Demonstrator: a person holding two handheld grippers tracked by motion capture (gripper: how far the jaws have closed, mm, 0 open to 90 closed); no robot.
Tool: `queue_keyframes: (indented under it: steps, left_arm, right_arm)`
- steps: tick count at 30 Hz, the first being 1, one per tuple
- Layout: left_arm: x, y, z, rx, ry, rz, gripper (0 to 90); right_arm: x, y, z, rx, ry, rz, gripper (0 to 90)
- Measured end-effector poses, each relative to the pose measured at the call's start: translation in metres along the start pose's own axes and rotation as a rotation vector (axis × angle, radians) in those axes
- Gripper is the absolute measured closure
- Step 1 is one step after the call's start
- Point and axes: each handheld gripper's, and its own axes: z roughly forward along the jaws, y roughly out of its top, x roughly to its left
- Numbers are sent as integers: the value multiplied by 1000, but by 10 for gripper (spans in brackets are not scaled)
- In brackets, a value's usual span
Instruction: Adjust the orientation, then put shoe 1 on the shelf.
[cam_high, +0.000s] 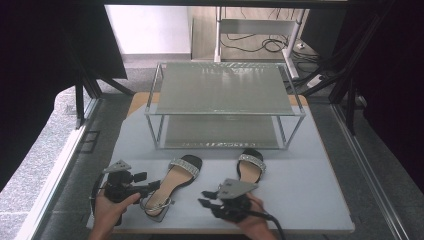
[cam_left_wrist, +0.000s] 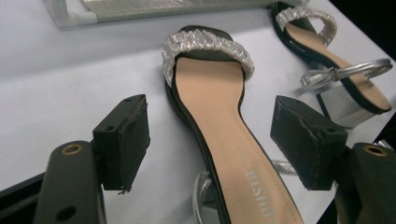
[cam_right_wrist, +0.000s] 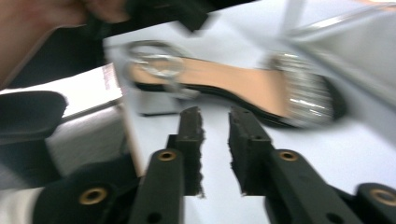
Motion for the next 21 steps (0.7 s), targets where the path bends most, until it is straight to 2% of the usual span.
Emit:
queue_keyframes:
  steps: [1, 2, 3, 7, 11, 12, 15, 16, 21]
  left_arm:
    - [0, 0, 0, 1, 0, 1, 284]
    - [-1, 0, 0, 1, -2, 1, 284]
    - [-2, 0, -1, -1, -4, 3, 284]
    - [-6, -1, -5, -12, -5, 10, 284]
    - [-7, 1, -9, -23, 16, 6, 284]
    - [-9, 4, -13, -30, 33, 12, 281]
    - [-13, 7, -15, -35, 42, 16, 275]
    - [-18, 9, -16, -23, 49, 30, 273]
    - [-26, 16, -11, 33, 67, 56, 271]
  right_arm:
    - [-17, -8, -16, -23, -51, 45, 665]
    - [-24, -11, -22, -29, -86, 63, 644]
    - [-24, -11, -22, -29, -86, 63, 644]
    - [-47, -20, -43, -59, -150, 120, 601]
    - [-60, -24, -57, -78, -183, 137, 570]
    - [-64, -26, -63, -78, -189, 141, 552]
    - [-68, -29, -69, -74, -207, 142, 544]
    - [-73, -33, -74, -68, -227, 152, 540]
    - [-82, -38, -85, -83, -246, 186, 531]
